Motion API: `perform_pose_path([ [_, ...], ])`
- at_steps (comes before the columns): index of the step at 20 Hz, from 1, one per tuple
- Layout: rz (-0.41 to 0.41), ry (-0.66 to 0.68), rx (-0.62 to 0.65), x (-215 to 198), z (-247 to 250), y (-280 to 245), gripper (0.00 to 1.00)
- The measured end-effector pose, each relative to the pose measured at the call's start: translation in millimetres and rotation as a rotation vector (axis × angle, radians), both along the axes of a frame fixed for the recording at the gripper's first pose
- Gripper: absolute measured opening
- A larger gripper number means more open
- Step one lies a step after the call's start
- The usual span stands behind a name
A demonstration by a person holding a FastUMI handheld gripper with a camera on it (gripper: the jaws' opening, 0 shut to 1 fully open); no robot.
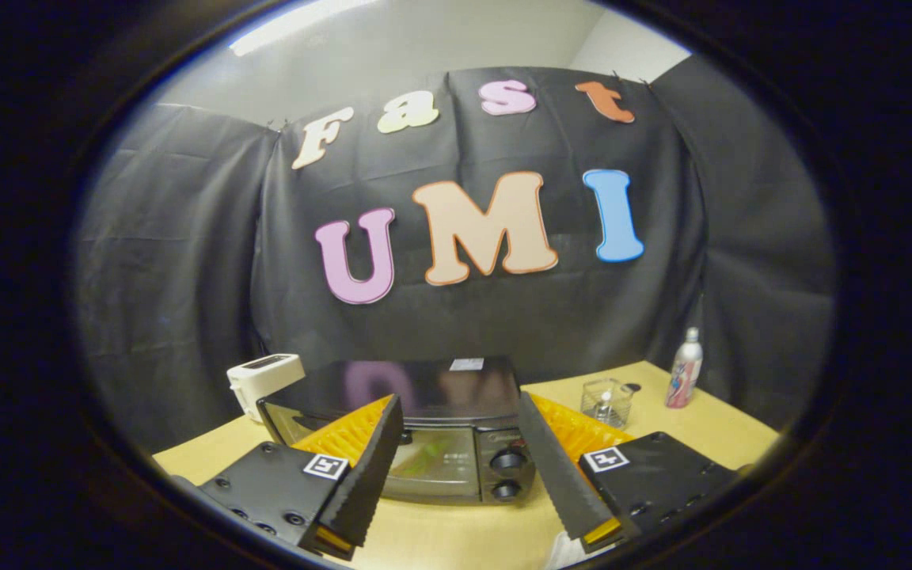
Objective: Open the toaster oven, put the food inside, and close the toaster oven door.
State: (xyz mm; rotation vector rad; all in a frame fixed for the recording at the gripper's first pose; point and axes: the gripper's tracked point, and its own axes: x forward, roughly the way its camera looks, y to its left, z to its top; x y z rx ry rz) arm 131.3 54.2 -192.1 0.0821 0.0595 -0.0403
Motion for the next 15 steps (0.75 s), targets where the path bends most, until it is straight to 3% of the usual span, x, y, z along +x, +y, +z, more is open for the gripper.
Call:
perform_pose_path([
  [8,0.016,-0.081,-0.020,-62,50,-13,0.95],
  [15,0.006,-0.099,-0.037,-99,59,-28,0.96],
])
